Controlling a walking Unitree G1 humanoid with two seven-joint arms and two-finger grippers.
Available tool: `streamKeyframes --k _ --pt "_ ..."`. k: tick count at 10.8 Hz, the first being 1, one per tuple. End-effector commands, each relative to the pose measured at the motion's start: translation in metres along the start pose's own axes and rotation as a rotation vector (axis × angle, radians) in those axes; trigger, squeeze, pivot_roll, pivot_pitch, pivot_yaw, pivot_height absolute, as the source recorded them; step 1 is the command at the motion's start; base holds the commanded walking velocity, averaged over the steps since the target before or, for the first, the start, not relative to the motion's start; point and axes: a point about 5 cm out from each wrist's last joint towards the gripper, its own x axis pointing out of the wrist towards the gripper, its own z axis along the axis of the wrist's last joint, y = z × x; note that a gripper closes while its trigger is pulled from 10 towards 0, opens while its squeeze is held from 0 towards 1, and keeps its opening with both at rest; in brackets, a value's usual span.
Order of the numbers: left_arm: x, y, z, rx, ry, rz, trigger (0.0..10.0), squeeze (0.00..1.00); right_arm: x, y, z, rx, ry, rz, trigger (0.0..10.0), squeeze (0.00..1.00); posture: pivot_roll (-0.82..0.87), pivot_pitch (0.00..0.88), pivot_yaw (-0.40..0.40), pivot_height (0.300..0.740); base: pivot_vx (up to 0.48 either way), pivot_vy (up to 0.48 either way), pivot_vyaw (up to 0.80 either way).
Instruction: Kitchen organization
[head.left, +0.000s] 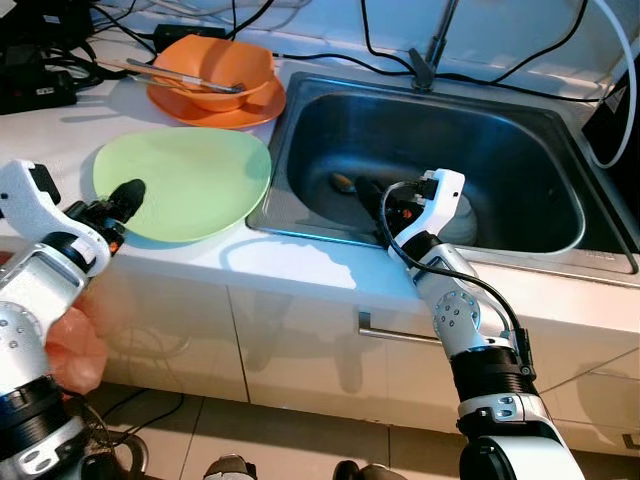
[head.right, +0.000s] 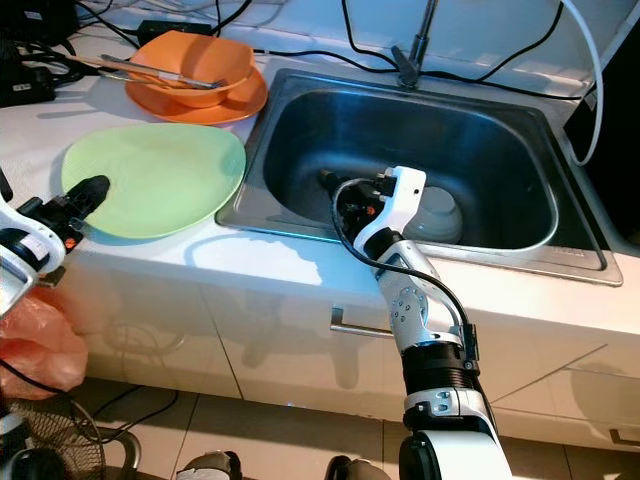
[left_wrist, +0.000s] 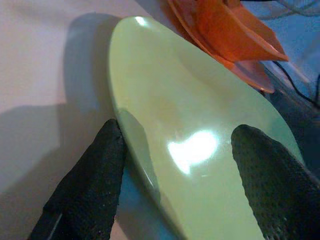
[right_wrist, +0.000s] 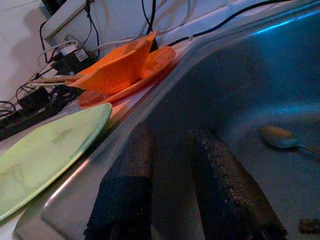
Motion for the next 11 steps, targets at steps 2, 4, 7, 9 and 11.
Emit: streamKeyframes --k 2,4,7,9,11 --pt "0.007 -0.01 -0.018 -0.065 0.075 -0.058 10.0 0.0 -0.003 -0.001 -0.006 0.007 0.019 -0.011 10.0 0.0 0.16 0.101 -0.052 0.74 0.0 0.0 0.0" --pt "0.012 -0.018 -0.026 -0.099 0.108 -0.091 10.0 0.0 -0.003 -0.002 -0.005 0.007 0.017 -0.014 10.0 0.0 0.16 0.102 -0.051 0.74 0.0 0.0 0.0" --pt "0.017 -0.026 -0.034 -0.162 0.128 -0.113 10.0 0.0 -0.004 -0.003 -0.006 0.006 0.017 -0.021 10.0 0.0 0.16 0.105 -0.05 0.74 0.0 0.0 0.0" --pt "0.019 -0.033 -0.04 -0.161 0.139 -0.128 0.0 0.0 -0.004 -0.003 -0.005 0.003 0.018 -0.022 10.0 0.0 0.15 0.11 -0.054 0.74 0.0 0.0 0.0" --pt "0.02 -0.038 -0.042 -0.16 0.135 -0.14 0.0 0.0 -0.003 -0.003 -0.001 -0.009 0.005 -0.022 10.0 0.0 0.15 0.118 -0.06 0.74 0.0 0.0 0.0"
